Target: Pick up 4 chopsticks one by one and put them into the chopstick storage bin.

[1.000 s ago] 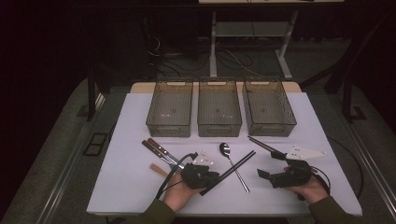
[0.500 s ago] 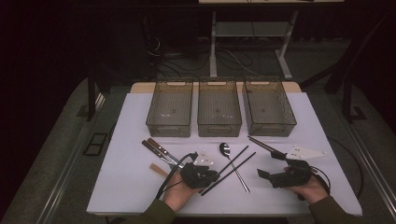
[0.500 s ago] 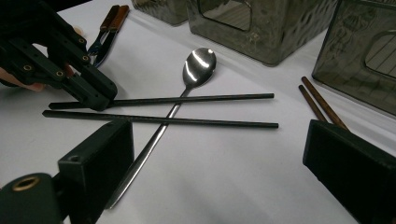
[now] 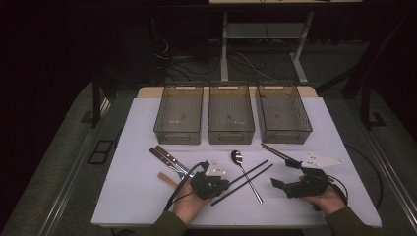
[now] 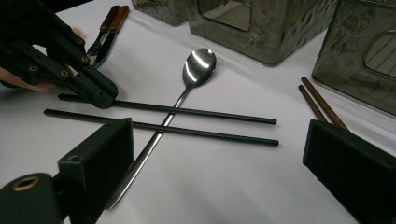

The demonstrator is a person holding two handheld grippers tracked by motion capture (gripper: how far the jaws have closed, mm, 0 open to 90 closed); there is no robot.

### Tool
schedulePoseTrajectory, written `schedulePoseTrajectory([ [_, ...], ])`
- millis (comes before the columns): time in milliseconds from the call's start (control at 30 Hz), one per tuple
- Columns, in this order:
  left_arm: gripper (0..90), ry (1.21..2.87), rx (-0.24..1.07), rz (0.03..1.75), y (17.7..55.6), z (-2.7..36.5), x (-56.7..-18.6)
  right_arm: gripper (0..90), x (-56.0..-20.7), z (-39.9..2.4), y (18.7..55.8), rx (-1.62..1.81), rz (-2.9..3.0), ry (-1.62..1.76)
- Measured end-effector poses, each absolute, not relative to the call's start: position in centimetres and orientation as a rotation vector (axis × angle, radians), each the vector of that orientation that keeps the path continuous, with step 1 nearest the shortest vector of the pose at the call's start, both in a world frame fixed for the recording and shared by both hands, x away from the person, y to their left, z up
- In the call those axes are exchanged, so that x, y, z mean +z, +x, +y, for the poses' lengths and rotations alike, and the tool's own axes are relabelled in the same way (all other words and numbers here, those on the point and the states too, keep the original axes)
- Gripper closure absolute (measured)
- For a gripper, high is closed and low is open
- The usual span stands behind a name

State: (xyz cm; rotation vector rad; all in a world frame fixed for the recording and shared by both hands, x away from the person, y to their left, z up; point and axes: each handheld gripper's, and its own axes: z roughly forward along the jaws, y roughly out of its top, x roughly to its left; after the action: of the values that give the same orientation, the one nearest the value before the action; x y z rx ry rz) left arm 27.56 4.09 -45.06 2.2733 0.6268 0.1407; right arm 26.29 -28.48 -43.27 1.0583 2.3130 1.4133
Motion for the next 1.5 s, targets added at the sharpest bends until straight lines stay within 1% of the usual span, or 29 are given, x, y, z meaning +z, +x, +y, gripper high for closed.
schedulePoseTrajectory([
  [233, 84.9, 2.261, 0.154, 0.643, 27.4, 4.1, -45.1, 8.7, -43.2, -28.5, 26.3, 1.412, 2.316, 1.061],
  [533, 85.0, 2.228, 0.116, 0.666, 27.7, 4.2, -45.2, 8.7, -43.4, -28.4, 26.3, 1.395, 2.322, 1.029],
  [567, 85.0, 2.246, 0.113, 0.651, 27.8, 4.3, -45.1, 8.7, -43.4, -28.3, 26.3, 1.391, 2.323, 1.02],
  [733, 85.0, 2.234, 0.099, 0.638, 27.9, 4.6, -44.8, 8.7, -43.7, -28.3, 26.5, 1.362, 2.335, 1.013],
  [767, 85.1, 2.211, 0.091, 0.653, 27.9, 4.5, -44.8, 8.7, -43.7, -28.3, 26.6, 1.351, 2.339, 1.014],
  [833, 85.0, 2.221, 0.08, 0.638, 28.0, 4.8, -44.6, 8.7, -43.8, -28.5, 26.5, 1.348, 2.344, 1.018],
  [1033, 85.0, 2.187, 0.041, 0.64, 27.9, 4.7, -44.5, 8.7, -43.8, -28.7, 26.2, 1.342, 2.349, 1.006],
  [1267, 85.0, 2.198, 0.014, 0.598, 28.1, 5.2, -44.1, 8.7, -43.8, -29.0, 26.1, 1.363, 2.348, 1.011],
  [1500, 85.0, 2.181, -0.01, 0.593, 28.2, 5.7, -43.4, 8.7, -43.7, -28.9, 26.1, 1.378, 2.345, 1.013],
])
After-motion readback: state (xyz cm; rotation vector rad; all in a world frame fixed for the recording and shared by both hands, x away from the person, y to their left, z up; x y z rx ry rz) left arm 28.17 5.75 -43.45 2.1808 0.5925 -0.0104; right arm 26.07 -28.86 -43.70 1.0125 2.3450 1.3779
